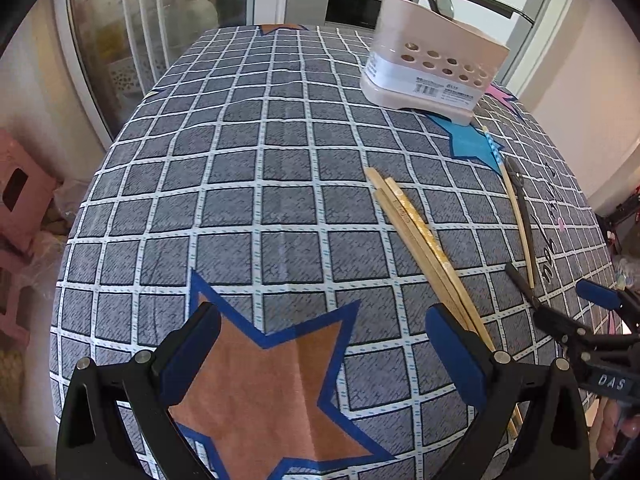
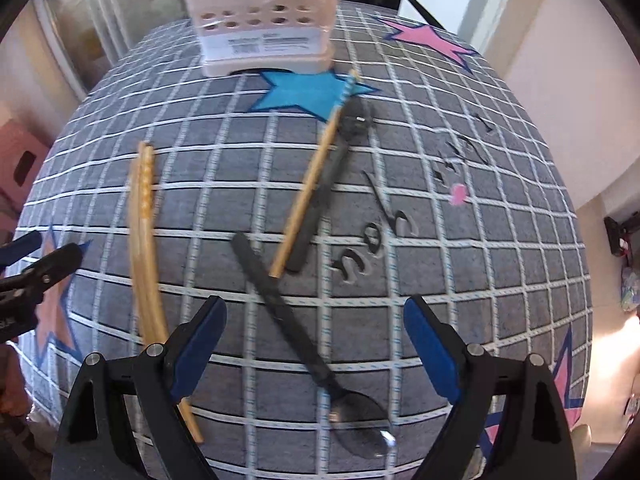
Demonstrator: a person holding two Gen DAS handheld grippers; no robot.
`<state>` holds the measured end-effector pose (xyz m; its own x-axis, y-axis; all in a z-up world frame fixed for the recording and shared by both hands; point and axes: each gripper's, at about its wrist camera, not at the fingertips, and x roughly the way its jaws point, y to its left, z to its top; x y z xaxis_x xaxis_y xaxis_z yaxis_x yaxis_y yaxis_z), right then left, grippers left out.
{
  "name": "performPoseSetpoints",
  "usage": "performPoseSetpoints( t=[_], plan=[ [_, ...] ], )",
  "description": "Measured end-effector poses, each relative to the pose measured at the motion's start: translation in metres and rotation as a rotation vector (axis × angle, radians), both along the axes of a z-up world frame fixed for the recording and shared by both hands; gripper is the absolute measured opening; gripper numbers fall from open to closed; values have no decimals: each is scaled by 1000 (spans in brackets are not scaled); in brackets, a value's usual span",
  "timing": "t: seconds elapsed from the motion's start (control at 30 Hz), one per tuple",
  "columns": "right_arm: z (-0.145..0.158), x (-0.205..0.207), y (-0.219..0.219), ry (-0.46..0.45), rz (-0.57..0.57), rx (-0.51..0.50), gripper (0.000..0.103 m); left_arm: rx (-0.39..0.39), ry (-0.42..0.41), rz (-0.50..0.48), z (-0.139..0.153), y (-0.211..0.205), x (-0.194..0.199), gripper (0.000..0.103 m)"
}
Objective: Organize utensils
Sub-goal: 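Move the left tool back over the table toward the wooden chopsticks, then lower the left tool onto one wooden chopstick and close on it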
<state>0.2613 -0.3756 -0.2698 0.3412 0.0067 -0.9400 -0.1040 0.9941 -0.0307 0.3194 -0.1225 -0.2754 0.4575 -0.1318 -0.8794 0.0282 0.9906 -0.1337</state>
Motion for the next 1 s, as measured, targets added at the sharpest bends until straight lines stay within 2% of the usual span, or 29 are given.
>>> performPoseSetpoints(
  t=[0.1, 0.27, 0.37, 0.43, 0.5, 0.57, 0.77, 0.83, 0.9, 0.97, 1.0],
  plan=[
    [-3, 3, 22, 17, 48, 33, 92, 9, -4, 25, 1, 11, 0, 103],
    [-10, 10, 45, 21, 82, 13, 91, 25, -4, 52, 2, 26, -2, 103],
    [-13, 20, 49, 38, 77, 47, 87, 19, 5, 72, 1, 33, -2, 103],
    [-14, 25, 53, 54, 83, 65, 79, 16, 11, 83, -1, 35, -2, 103],
    [-18, 29, 59, 67, 103, 59, 74, 17, 16, 87, -2, 36, -2, 103],
    [-17, 31, 64, 49, 125, 39, 74, 20, 18, 85, -3, 35, -2, 103],
    [-15, 45, 41, 26, 43, -16, 74, 21, 23, 83, -2, 35, -2, 103],
    [-12, 51, 35, 39, 34, 17, 68, 20, 24, 81, -2, 34, -1, 103],
    [-8, 55, 36, 43, 49, 28, 67, 19, 25, 80, -2, 33, 1, 103],
    [-6, 61, 40, 37, 66, 7, 60, 16, 25, 82, -1, 33, 1, 103],
    [-6, 63, 41, 40, 72, 8, 53, 15, 25, 83, -1, 34, 1, 103]
  ],
)
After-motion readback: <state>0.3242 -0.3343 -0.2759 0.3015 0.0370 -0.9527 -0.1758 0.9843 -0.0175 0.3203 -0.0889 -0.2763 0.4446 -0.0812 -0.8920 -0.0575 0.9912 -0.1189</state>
